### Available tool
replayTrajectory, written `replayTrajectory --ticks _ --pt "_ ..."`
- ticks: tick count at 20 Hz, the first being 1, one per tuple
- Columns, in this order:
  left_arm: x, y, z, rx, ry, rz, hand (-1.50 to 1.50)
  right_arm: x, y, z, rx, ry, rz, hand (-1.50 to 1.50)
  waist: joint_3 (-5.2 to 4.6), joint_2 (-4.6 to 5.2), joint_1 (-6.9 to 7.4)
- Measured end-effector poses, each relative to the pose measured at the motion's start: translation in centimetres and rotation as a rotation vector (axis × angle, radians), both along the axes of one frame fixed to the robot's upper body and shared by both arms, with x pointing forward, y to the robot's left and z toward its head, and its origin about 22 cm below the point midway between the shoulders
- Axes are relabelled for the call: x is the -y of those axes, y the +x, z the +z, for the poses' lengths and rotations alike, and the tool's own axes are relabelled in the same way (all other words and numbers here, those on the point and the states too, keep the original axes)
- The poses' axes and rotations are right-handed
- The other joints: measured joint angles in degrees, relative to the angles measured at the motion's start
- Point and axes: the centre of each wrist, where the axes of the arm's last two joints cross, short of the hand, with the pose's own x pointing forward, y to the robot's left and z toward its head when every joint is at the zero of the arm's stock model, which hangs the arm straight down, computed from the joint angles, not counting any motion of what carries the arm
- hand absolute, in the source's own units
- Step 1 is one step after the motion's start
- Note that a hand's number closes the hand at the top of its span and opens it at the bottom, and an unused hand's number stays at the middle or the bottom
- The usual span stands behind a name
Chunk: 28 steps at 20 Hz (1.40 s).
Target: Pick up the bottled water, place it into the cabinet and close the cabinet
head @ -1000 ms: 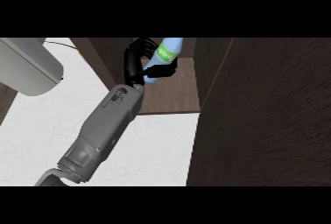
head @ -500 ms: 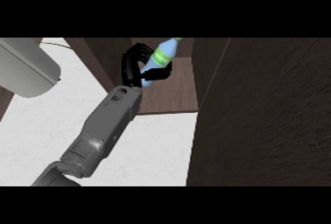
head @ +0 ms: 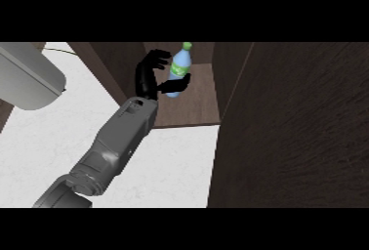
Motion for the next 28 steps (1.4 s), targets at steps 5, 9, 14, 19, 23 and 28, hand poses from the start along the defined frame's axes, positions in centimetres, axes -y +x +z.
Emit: replayTrajectory --ticks 5,9,14,19,23,28 --pt "-0.1 0.0 -0.3 -0.009 0.092 0.024 -1.5 0.0 0.1 -0.1 0.012 0.001 -0.002 -1.5 0.06 0.14 -0.38" --pt "-0.2 0.0 -0.5 -0.004 0.13 0.048 -1.5 0.1 0.0 -0.2 0.017 -0.006 0.012 -1.5 0.07 0.27 -0.72" --pt "-0.3 0.0 -0.5 -0.009 0.135 0.071 -1.5 0.1 -0.1 -0.1 0.014 -0.006 0.018 -1.5 0.04 0.3 -1.04" --pt "-0.3 0.0 -0.6 0.01 0.097 0.029 -1.5 0.1 -0.2 -0.2 0.009 -0.001 0.015 -1.5 0.01 0.23 -0.72" --pt "-0.6 -0.2 -0.8 0.07 0.01 -0.048 1.5 0.0 0.0 -0.1 0.014 0.001 0.019 -1.5 -0.11 0.29 -0.45" --pt "-0.4 0.1 0.3 0.157 -0.144 -0.167 1.5 0.1 0.0 -0.1 0.01 -0.001 0.02 -1.5 -0.11 -0.01 0.1"
